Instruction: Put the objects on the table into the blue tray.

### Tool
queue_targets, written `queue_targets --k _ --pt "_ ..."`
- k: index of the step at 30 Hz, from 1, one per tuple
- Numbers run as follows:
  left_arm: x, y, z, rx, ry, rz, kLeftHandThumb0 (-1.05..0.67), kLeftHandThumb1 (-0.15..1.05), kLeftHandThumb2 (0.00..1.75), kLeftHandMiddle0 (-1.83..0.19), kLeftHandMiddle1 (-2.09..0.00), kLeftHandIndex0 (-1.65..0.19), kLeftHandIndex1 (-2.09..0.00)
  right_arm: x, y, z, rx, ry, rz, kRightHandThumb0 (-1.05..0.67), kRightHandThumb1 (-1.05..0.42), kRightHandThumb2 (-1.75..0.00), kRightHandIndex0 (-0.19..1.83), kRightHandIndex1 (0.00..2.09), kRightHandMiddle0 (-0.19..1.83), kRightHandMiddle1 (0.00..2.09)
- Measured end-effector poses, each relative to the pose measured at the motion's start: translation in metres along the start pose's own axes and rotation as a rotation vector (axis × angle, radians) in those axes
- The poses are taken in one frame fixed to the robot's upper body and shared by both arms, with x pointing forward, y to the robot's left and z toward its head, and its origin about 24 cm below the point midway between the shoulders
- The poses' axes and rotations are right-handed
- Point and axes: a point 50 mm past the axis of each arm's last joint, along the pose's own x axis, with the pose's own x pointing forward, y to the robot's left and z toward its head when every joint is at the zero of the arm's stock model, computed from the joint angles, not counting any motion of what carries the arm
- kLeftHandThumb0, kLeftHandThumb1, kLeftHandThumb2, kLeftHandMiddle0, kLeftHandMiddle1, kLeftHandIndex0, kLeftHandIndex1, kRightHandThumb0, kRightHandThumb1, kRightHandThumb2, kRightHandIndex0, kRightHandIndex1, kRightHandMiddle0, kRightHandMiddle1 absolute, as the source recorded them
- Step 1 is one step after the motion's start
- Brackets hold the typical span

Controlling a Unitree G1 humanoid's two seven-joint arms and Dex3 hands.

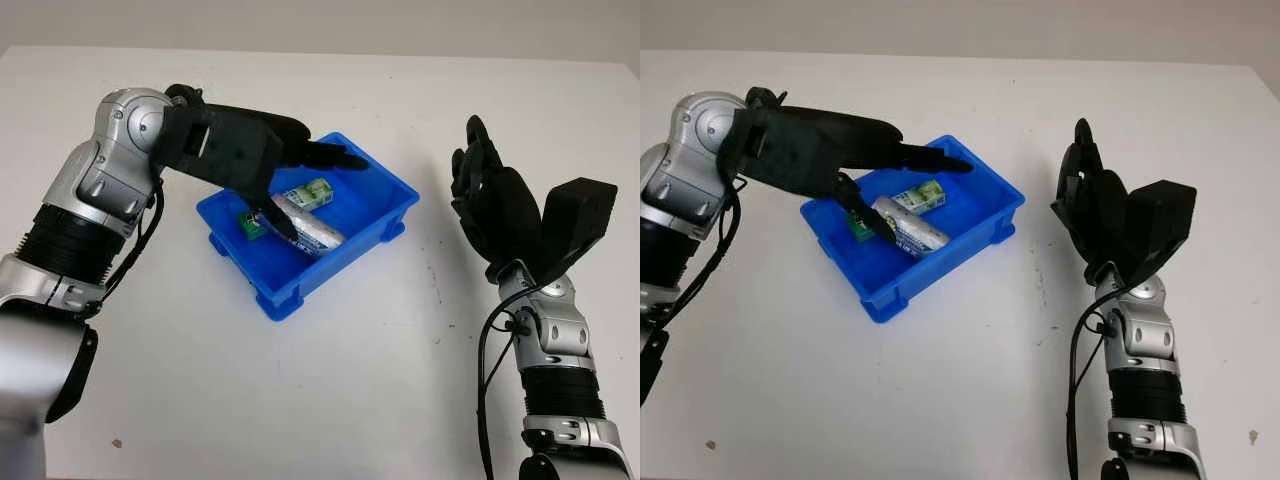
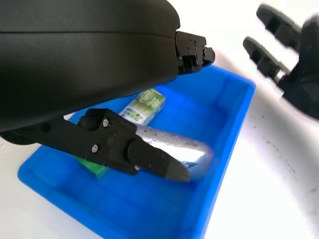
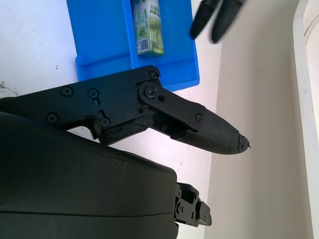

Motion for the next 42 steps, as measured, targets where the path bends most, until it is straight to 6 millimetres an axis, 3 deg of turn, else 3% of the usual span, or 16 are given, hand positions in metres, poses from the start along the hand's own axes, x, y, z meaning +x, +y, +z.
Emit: queue_targets --k 1,2,4,5,7,10,14,22,31,36,42 --pt "-0.004 0.005 0.000 -0.070 -0.032 0.030 -0.33 0.75 0.91 -0.06 -0.05 -0.04 -0.11 0.000 0.000 0.000 0.000 0.001 0.000 -0.69 -1.05 -0.82 -0.19 0.00 -0.19 0.00" --pt "-0.007 0.009 0.000 -0.128 -0.066 0.066 -0.38 0.76 0.93 -0.06 -0.05 -0.06 -0.12 0.000 0.000 -0.001 0.001 0.004 -0.001 -0.69 -1.05 -0.82 -0.19 0.00 -0.19 0.00" --pt "-0.015 0.018 -0.002 -0.224 -0.112 0.179 -0.50 0.97 0.55 -0.12 -0.06 -0.11 -0.16 0.000 -0.001 -0.002 0.002 0.009 -0.003 -0.69 -1.05 -0.82 -0.19 0.00 -0.19 0.00" --pt "-0.019 0.022 -0.005 -0.290 -0.127 0.248 -0.52 1.01 0.43 -0.14 -0.07 -0.13 -0.17 0.000 -0.001 -0.003 0.002 0.011 -0.004 -0.69 -1.05 -0.82 -0.19 0.00 -0.19 0.00" --pt "-0.027 0.030 -0.009 -0.398 -0.161 0.377 -0.60 1.04 0.53 0.00 -0.04 0.02 -0.10 0.002 -0.001 -0.002 0.003 0.008 -0.003 -0.69 -1.05 -0.83 -0.19 0.00 -0.19 0.00" --pt "-0.036 0.038 -0.017 -0.525 -0.236 0.541 -0.68 1.05 0.49 0.06 -0.04 0.07 -0.07 0.005 0.000 0.001 -0.006 -0.017 -0.001 -0.69 -1.05 -0.84 -0.19 0.00 -0.19 0.00" --pt "-0.045 0.038 -0.046 -0.671 -0.233 0.722 -0.75 1.05 0.50 0.17 -0.01 0.18 -0.02 0.010 0.001 0.007 -0.010 -0.047 0.003 -0.69 -1.05 -0.83 -0.19 0.00 -0.19 0.00" --pt "-0.052 -0.004 -0.097 -0.743 -0.121 0.861 -0.75 1.05 0.61 0.19 0.00 0.19 0.00 0.015 0.005 0.012 -0.010 -0.075 0.007 -0.72 -1.05 -0.81 -0.19 0.00 -0.19 0.00" --pt "-0.071 -0.071 -0.143 -0.820 0.035 0.992 -0.71 1.05 0.66 0.19 0.00 0.19 0.00 0.015 0.001 0.013 -0.018 -0.095 -0.019 -0.73 -1.05 -0.84 -0.19 0.00 -0.19 0.00" --pt "-0.069 -0.100 -0.154 -0.896 0.029 1.044 -0.72 1.05 0.65 0.19 0.00 0.19 0.00 0.015 -0.002 0.013 -0.027 -0.093 -0.025 -0.70 -1.05 -0.87 -0.19 0.00 -0.19 0.00" --pt "-0.056 -0.114 -0.156 -0.940 0.013 1.064 -0.75 1.05 0.63 0.19 0.00 0.19 0.00 0.015 -0.004 0.014 -0.033 -0.087 -0.015 -0.71 -1.05 -0.88 -0.19 0.00 -0.19 0.00"
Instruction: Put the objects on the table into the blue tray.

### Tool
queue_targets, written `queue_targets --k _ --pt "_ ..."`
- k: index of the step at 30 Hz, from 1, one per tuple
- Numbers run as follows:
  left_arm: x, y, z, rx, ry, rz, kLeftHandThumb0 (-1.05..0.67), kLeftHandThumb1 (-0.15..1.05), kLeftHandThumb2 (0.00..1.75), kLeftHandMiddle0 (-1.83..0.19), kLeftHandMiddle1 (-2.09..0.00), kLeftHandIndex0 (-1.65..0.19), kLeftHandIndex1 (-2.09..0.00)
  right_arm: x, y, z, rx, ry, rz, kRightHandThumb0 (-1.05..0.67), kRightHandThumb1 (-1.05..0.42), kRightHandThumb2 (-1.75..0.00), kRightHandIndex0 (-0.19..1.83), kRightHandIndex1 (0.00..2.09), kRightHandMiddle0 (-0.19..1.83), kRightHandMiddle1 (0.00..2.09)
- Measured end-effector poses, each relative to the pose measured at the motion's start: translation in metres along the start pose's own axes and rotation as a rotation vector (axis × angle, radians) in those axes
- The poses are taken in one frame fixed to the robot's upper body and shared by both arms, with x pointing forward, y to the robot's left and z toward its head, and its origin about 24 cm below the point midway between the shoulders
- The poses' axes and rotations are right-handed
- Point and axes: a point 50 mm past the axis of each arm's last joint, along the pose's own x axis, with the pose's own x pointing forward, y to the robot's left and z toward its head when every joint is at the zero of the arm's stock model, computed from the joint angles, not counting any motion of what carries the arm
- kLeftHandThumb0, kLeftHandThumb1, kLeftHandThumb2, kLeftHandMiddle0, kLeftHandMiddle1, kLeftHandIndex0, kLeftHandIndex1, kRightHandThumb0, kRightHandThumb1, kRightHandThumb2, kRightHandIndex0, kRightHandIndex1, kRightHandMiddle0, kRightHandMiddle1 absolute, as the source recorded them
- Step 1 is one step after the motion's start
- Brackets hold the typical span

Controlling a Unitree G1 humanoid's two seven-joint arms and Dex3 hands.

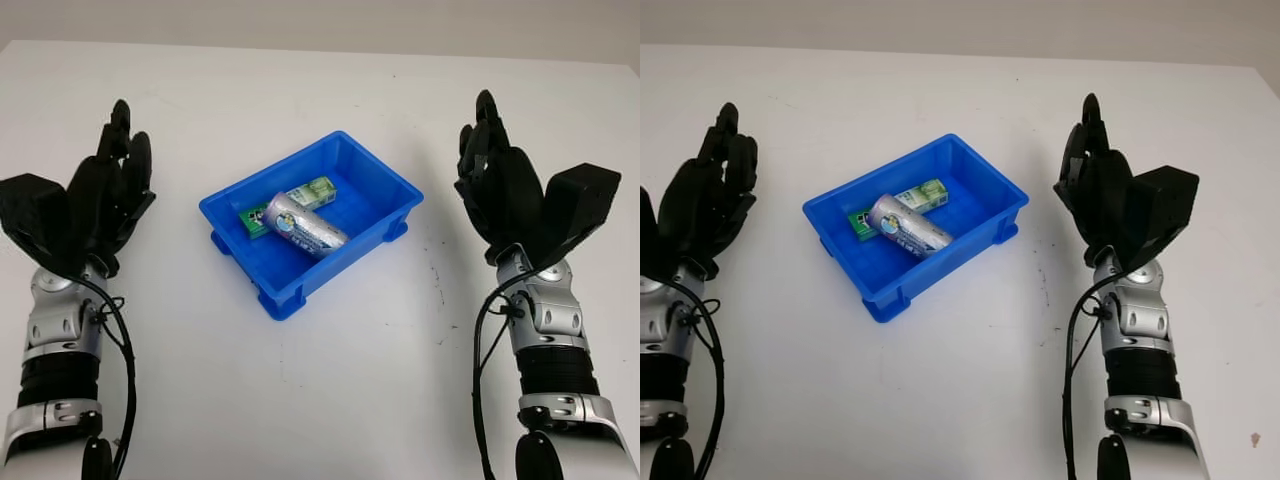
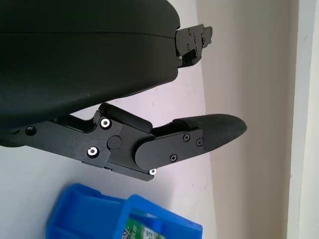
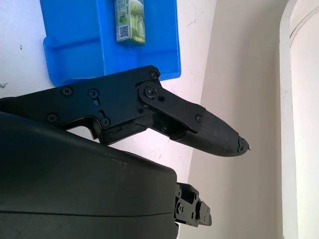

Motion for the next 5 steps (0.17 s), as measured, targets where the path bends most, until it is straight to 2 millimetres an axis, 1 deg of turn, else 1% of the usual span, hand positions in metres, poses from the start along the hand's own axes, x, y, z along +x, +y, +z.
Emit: queue_targets --k 5 --pt "0.0000 -0.0026 -0.0024 -0.022 -0.002 -0.005 -0.75 1.05 0.61 0.19 0.00 0.19 0.00 -0.0001 -0.0006 -0.0003 0.000 0.007 0.003 -0.73 -1.05 -0.86 -0.19 0.00 -0.19 0.00"
